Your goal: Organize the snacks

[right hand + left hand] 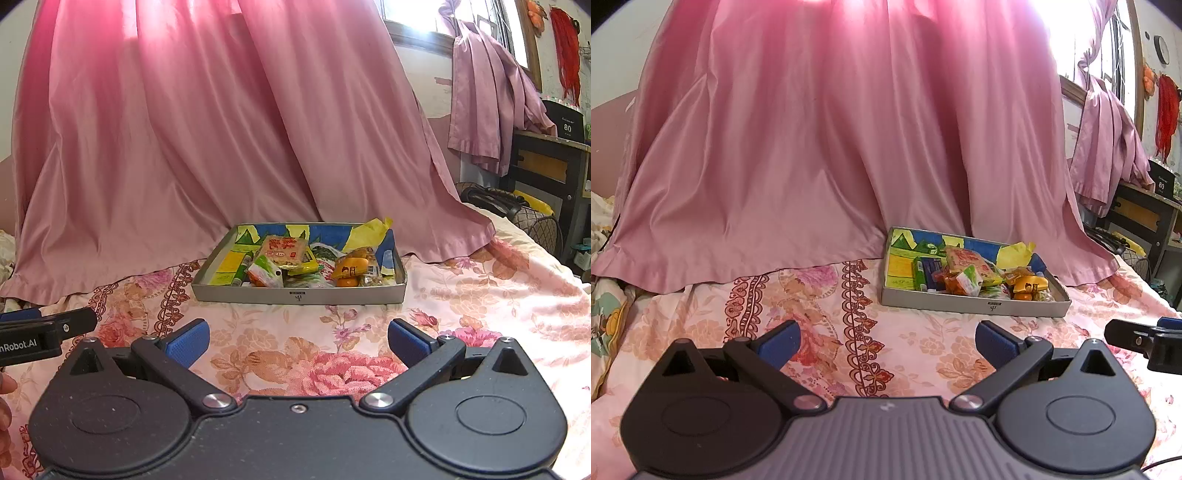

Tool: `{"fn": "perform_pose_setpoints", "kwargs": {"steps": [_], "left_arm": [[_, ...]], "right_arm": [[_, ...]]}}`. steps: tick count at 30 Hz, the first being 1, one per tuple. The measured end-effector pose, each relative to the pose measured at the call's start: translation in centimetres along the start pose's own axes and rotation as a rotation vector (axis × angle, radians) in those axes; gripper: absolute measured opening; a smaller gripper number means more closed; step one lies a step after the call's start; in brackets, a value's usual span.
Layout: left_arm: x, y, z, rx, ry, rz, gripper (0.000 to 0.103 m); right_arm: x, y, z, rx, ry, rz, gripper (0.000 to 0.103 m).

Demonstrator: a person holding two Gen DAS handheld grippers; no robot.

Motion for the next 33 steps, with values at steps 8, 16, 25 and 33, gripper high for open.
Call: {"fn": "perform_pose_setpoints", "kwargs": {"steps": [8,16,25,33], "left_arm": [[-0.04,-0.01,-0.01,-0.002,-0.001,0.000,0.103],[-0.08,0.03,0.03,-0.002,-0.001,0.000,0.103],[-0.08,0.00,0.06,-0.001,0.000,0.000,0.103],[-0.35,0.41,0.21,-0.007,-0.014,-0.037,0.103]], "right_arm": [[0.00,-0.04,-0.05,0.000,-0.002,0.001,0.102],[0.15,-0.10,0.13,-0.005,-0.006,0.002,0.102],[0.23,-0.06,0.25,-0.008,-0.010,0.003,0.102],[0.30,0.06,0.33,-0.010,-0.010,0.003,0.102]]}}
Point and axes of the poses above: each gripper's, at about its wrist camera, not at the fingertips, and x roughly the way its jaws point, y to its right, z to its underside, the point moved 4 cm from there along x, roughly the way its jaws point, and after that the axes turned 12 degrees about -y, right-handed, at the moved point
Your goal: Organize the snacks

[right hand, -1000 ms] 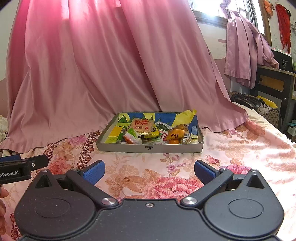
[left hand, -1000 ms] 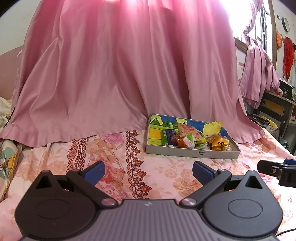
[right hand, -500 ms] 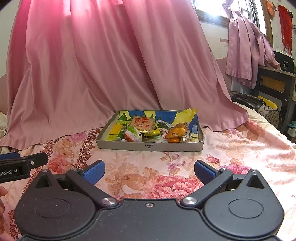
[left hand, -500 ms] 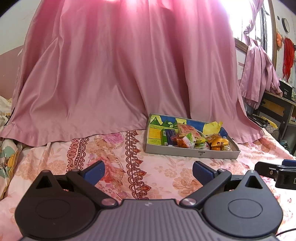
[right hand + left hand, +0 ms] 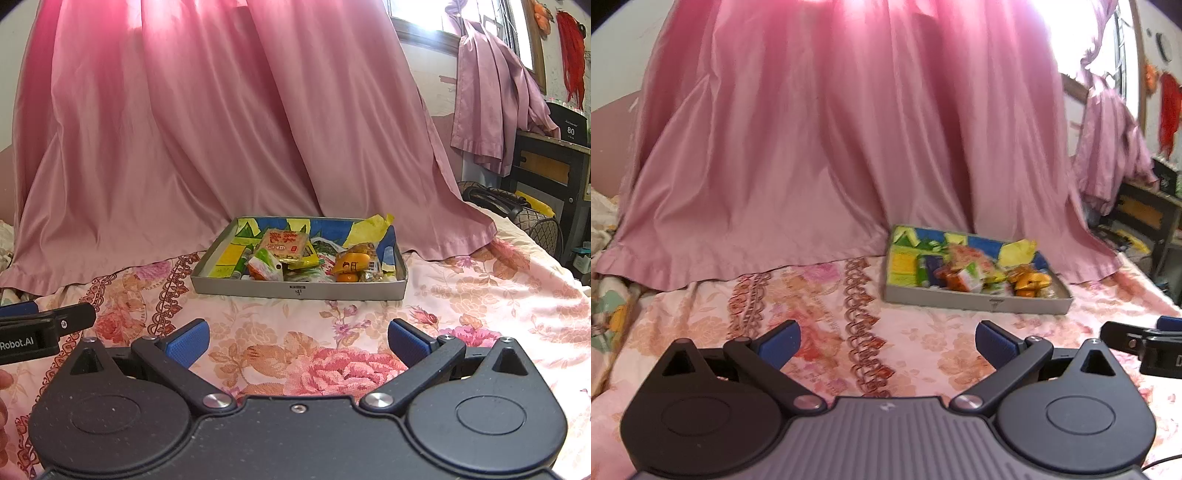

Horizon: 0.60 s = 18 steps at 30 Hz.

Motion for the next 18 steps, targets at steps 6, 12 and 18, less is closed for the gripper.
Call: {"fn": "perform_pose_setpoints", "kwargs": {"steps": [6,12,18], "left_arm": [[0.09,-0.03,-0.14,-0.014,-0.020,-0.033,0.103],[0.26,-0.43,-0.02,-0.032,-0.029,-0.028,0.103],[0.32,-0.63,0.09,-0.044,-0.028,-0.006,0.103]], "right_arm": [[-0.01,0.05,0.07,-0.001,-0.001,0.001,0.102],[0.01,-0.03,-0.01,-0.001,-0.001,0.001,0.102],[0.02,-0.07,-0.02,-0.002,-0.002,0.002,0.102]]}}
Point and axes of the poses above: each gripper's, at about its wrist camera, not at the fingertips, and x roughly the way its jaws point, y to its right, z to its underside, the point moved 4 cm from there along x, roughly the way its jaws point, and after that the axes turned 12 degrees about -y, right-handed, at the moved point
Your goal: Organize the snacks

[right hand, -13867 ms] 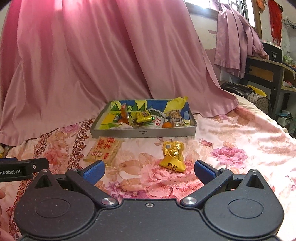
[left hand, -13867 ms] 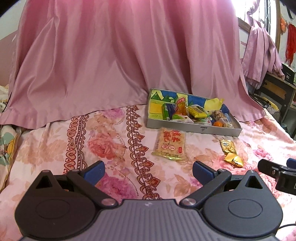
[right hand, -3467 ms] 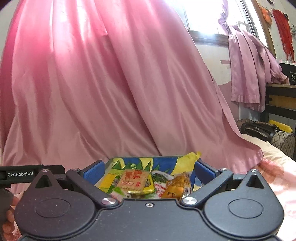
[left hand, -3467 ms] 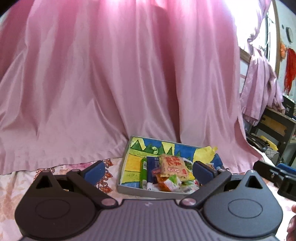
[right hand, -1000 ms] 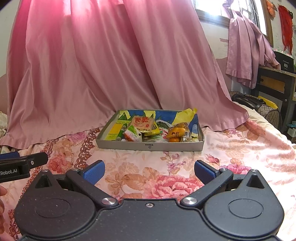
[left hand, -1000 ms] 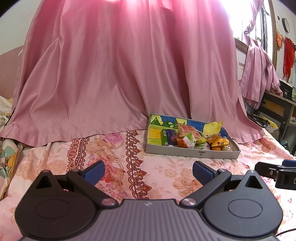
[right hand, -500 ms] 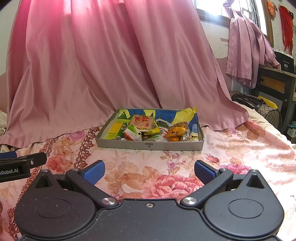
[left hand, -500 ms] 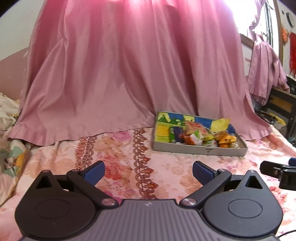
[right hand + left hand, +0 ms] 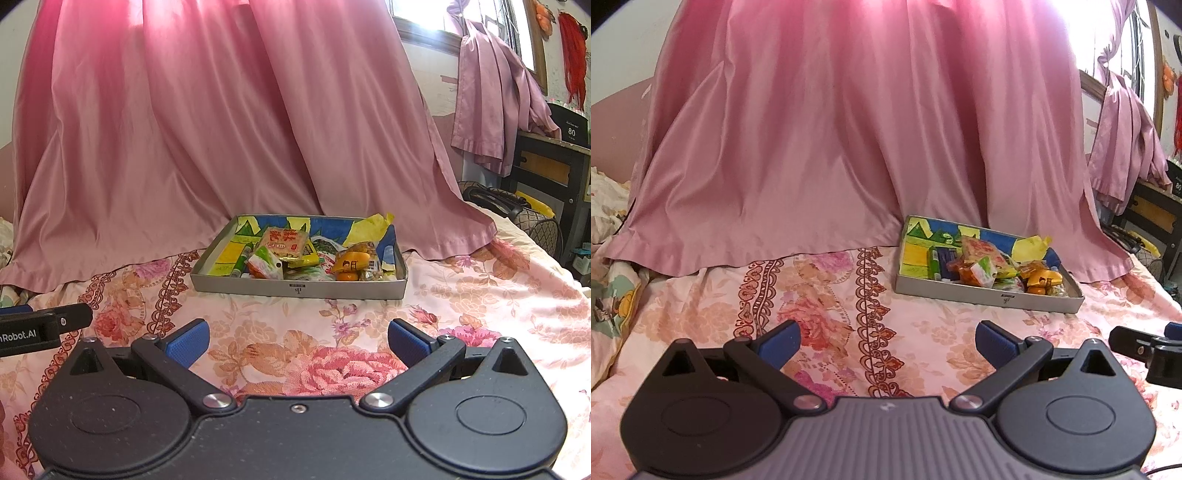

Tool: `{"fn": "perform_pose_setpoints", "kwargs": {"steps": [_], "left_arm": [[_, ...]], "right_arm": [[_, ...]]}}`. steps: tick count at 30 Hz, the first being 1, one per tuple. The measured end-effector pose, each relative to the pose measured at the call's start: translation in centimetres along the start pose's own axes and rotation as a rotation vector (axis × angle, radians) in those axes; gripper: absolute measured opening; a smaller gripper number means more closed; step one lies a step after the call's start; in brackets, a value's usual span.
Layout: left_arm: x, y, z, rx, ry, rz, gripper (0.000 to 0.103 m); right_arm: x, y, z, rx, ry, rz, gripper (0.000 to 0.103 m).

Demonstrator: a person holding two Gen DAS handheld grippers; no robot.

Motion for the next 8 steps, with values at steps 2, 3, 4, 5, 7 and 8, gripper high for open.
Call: {"fn": "perform_pose_setpoints", "kwargs": {"steps": [2,3,4,5,7,8], "left_arm": [[-0.09,0.04,0.02,-0.001,0.003,0.010,0.103],[-0.14,0.06,0.02,-0.001,0.005,0.010,0.103],[-0.21,0.10,0.04,0.000,0.011,0.008,0.103],[-0.25,0.14,0.04,0.003,0.014,0.006,0.103],[-0.29,0.19,0.03,0.004,0.018,0.002,0.103],[-0.26,0.19,0.03,0.004,0.017,0.000,0.103]], "right_arm": [[0.00,-0.01,-0.01,0.000,0.000,0.000,0.102],[0.00,0.00,0.01,-0.001,0.000,0.000,0.102],[0.01,-0.02,-0.01,-0.001,0.000,0.000,0.102],[0.01,-0.03,-0.02,-0.001,0.000,0.001,0.102],[0.01,-0.03,-0.02,0.000,0.000,0.000,0.102],[0.02,-0.04,-0.02,-0.001,-0.001,0.001,0.102]]}}
Point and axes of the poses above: each gripper's, at about its wrist camera, not at the fingertips, and x roughly the way its jaws point, y to its right, z to its underside, the point moved 4 cm from there along x, roughly the way its jaws point, and after that the axes turned 12 degrees about -y, right-handed, at the moved point
